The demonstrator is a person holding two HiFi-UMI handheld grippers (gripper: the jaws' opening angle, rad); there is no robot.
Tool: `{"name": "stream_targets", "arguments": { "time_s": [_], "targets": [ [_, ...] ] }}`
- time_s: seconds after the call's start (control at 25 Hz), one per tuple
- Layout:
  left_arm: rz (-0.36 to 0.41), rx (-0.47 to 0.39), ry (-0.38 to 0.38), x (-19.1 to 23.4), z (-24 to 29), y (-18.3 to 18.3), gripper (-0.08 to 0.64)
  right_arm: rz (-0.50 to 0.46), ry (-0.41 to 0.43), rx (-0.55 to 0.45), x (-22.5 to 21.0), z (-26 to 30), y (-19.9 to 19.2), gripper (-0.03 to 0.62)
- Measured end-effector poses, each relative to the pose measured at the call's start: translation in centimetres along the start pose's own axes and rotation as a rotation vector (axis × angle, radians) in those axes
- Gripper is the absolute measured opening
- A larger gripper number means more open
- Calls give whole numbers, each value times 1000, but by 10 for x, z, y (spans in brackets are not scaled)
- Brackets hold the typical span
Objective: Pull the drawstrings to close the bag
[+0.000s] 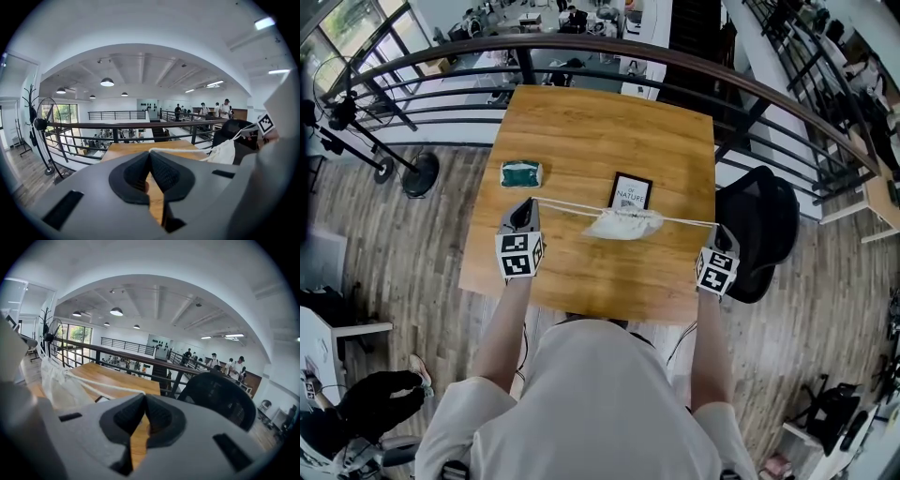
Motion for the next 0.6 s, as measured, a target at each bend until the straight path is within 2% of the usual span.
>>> {"name": "stream_targets", "arguments": {
  "time_s": [0.32,0.6],
  "targets": [
    [17,-62,-6,-13,-5,17,-3,-23,27,-54,-12,-8,14,9],
    [-15,-88,-24,-20,-13,29,-3,-21,80,-95,-9,-16,25,9]
  ]
}}
Point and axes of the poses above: the fingertips, and each gripper's own axes: z forward along the fingers, x to its left, y out of its top, the point moved 6 cm from there along -z, backward along the fingers, and after that the axes turned 3 degrees about -z, right-handed, at the moved point
